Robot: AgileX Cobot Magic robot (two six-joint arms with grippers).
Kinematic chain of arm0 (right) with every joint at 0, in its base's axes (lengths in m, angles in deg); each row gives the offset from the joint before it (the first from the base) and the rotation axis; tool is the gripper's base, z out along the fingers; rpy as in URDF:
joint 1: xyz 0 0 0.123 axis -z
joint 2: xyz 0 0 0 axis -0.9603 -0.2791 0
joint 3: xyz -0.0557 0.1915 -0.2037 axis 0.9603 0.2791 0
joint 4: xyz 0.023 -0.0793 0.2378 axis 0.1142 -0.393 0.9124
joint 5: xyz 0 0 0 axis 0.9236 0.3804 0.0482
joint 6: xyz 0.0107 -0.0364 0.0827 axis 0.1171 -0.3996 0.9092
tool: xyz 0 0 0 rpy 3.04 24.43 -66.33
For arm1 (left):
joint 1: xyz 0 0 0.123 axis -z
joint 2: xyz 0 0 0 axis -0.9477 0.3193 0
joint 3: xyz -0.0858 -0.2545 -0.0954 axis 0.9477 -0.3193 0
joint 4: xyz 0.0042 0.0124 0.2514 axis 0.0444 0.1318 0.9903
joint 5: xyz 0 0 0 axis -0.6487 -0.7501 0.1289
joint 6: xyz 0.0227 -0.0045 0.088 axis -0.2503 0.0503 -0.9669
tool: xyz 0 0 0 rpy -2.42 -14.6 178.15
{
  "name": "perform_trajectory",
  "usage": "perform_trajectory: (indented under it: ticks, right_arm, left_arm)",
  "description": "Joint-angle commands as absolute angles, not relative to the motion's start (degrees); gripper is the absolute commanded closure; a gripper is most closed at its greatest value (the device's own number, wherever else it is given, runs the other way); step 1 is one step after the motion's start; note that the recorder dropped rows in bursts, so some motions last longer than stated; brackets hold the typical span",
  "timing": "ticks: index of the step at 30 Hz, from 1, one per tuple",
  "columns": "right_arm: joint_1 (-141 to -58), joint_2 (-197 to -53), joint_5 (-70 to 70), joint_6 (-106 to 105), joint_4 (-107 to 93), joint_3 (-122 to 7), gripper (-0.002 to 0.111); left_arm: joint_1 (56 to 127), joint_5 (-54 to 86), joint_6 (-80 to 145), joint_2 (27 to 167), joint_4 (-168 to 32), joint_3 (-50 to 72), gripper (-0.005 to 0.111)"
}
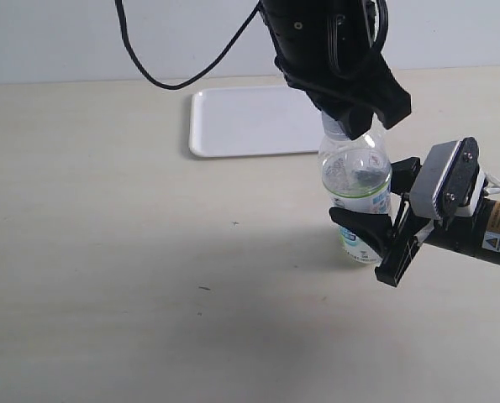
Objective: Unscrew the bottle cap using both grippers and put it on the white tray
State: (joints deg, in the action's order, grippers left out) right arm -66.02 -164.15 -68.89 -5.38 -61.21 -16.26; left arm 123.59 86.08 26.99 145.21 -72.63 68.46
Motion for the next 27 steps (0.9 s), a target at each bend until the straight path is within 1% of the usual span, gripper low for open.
perform_trajectory:
  ticks: [1,27]
  right_arm:
    - [-65.8,-164.1,-70.4,-5.8,-61.0,-16.4,0.108]
    - [-65.8,-164.1,-70.4,-4.6,-60.3,-16.4,0.108]
  left_arm:
    - [123.4,85.8,32.0,144.8,-72.8,68.3,0.107]
    - [123.5,85.8,88.2,144.8,-73.0,68.3,0.107]
